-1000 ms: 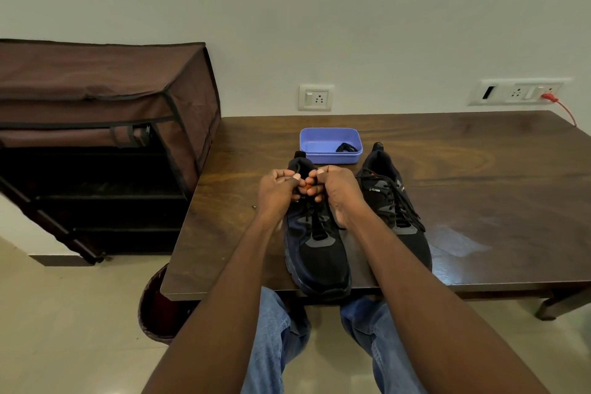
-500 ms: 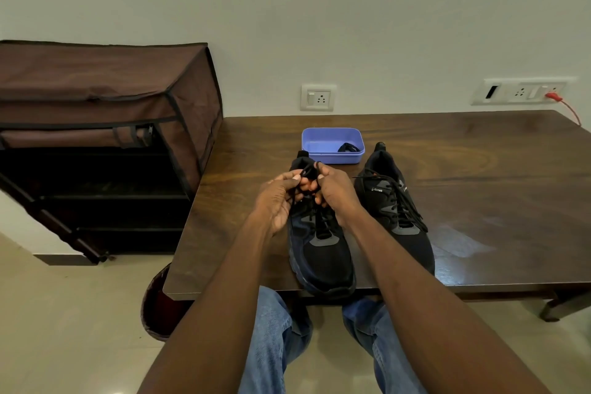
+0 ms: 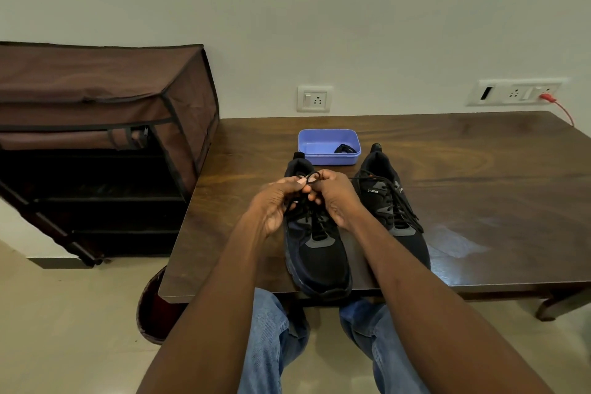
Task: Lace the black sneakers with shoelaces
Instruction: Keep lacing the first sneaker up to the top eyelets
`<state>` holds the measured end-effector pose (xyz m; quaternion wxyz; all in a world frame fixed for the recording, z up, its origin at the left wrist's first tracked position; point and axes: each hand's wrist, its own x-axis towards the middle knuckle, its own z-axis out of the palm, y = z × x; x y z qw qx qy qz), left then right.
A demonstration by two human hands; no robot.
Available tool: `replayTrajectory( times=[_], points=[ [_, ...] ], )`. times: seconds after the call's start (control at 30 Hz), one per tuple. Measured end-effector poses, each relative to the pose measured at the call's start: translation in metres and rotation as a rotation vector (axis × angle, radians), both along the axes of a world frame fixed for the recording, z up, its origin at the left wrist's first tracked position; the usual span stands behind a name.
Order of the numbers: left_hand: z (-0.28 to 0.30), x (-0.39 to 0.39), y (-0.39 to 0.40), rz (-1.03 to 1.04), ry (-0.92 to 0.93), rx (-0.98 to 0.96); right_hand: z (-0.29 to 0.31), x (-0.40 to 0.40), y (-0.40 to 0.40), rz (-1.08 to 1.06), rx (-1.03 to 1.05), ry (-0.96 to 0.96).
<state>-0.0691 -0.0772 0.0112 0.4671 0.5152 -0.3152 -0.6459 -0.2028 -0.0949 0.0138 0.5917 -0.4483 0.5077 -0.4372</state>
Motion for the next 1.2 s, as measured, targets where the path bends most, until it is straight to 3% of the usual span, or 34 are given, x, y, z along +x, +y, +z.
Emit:
replayTrajectory(
  times=[0.33, 0.53, 0.73, 0.8, 0.9, 1.03, 1.2],
  points=[
    [0.002, -0.003, 0.002, 0.091, -0.089, -0.011, -0.002, -0.005, -0.001, 0.053, -0.17, 0.332],
    [0.01, -0.014, 0.01, 0.292, -0.117, -0.112, 0.0, -0.004, 0.0, 0.037, -0.113, 0.237],
    [0.0, -0.024, 0.007, 0.415, -0.507, -0.252, 0.004, -0.006, 0.007, 0.02, -0.038, 0.074],
    [0.001, -0.028, 0.009, 0.433, -0.648, -0.331, 0.003, -0.003, 0.008, -0.041, -0.078, 0.175],
    [0.001, -0.029, 0.009, 0.472, -0.787, -0.374, 0.0, 0.001, 0.007, -0.121, -0.238, 0.483],
    [-0.003, -0.027, 0.004, 0.447, -1.003, -0.38, 0.002, 0.005, 0.013, -0.047, -0.524, 0.875],
    [-0.007, -0.019, 0.0, 0.232, -1.146, -0.434, 0.006, 0.006, 0.019, -0.007, -0.633, 0.986]
  ],
)
